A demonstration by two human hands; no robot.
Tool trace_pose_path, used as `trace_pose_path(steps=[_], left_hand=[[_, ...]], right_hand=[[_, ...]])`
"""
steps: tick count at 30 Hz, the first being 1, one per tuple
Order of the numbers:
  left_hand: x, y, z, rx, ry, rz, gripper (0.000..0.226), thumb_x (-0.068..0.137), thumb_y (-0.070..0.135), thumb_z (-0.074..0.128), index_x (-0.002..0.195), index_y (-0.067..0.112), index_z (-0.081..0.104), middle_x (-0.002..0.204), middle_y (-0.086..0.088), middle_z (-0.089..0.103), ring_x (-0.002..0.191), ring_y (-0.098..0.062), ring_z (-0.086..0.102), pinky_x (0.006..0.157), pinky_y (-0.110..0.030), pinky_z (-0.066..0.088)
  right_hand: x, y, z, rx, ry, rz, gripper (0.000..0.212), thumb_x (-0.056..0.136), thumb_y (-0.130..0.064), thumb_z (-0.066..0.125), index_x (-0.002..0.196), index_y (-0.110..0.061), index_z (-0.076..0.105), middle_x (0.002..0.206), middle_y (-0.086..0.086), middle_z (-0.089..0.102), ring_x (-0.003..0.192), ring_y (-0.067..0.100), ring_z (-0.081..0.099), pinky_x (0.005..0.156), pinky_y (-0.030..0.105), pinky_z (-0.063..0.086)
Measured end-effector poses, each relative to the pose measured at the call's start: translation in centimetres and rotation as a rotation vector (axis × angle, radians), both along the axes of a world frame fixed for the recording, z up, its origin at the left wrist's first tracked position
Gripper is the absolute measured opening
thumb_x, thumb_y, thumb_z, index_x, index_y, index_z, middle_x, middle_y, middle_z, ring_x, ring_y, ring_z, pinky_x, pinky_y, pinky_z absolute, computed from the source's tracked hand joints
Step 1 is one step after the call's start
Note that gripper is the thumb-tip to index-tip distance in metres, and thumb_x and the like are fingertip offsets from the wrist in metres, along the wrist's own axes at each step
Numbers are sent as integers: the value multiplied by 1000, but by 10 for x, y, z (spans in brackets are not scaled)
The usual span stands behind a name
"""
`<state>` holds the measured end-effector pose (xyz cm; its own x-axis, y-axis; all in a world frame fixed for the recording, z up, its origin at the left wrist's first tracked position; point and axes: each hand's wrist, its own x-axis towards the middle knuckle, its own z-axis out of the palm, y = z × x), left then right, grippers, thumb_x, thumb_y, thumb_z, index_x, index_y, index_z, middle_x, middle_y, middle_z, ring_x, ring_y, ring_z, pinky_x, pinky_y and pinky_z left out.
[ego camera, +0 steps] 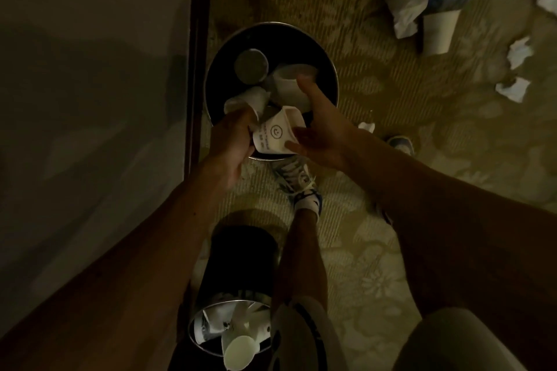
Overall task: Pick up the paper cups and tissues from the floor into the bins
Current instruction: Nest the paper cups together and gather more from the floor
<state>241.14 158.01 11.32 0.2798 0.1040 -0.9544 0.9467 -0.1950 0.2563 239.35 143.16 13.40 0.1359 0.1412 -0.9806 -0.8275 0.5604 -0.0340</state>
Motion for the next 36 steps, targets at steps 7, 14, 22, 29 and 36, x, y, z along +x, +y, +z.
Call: trace_pose_path(steps=[7,14,22,29,36], left_hand=[[-14,-17,36,186,-403,-247,18,95,28,59,90,13,66,77,0,66,75,-14,64,63,-29,49],[-85,-105,26,-101,-359,-438,24,95,28,59,71,31,59,57,16,59,56,0,57,52,-18,45],[-142,-190,-128,-25,-48,-447,30,102,11,44,128,7,57,114,-25,62,101,-46,61,86,-52,53],[-159,-214,-219,-41,9,-386,34,104,34,41,137,28,49,121,-5,57,106,-30,60,89,-53,55],[-163,-234,-236,-28,-9,-297,37,105,38,36,133,18,51,115,-6,62,94,-19,64,68,-32,57]], right_hand=[[-36,-42,16,-142,4,212,31,91,-42,57,111,-19,64,116,4,66,104,18,61,76,31,48],[-101,-126,-16,-227,144,182,26,100,-22,47,115,-6,61,112,11,64,98,24,63,87,38,51],[-144,-177,-129,-165,117,188,27,98,-20,50,120,-10,61,110,8,62,97,23,59,78,34,49],[-162,-196,-218,-158,66,248,42,100,-50,43,128,-22,56,122,1,61,107,20,59,78,35,51],[-166,-209,-236,-122,-75,199,36,99,-56,38,104,-31,63,99,-6,72,94,17,69,72,35,57]])
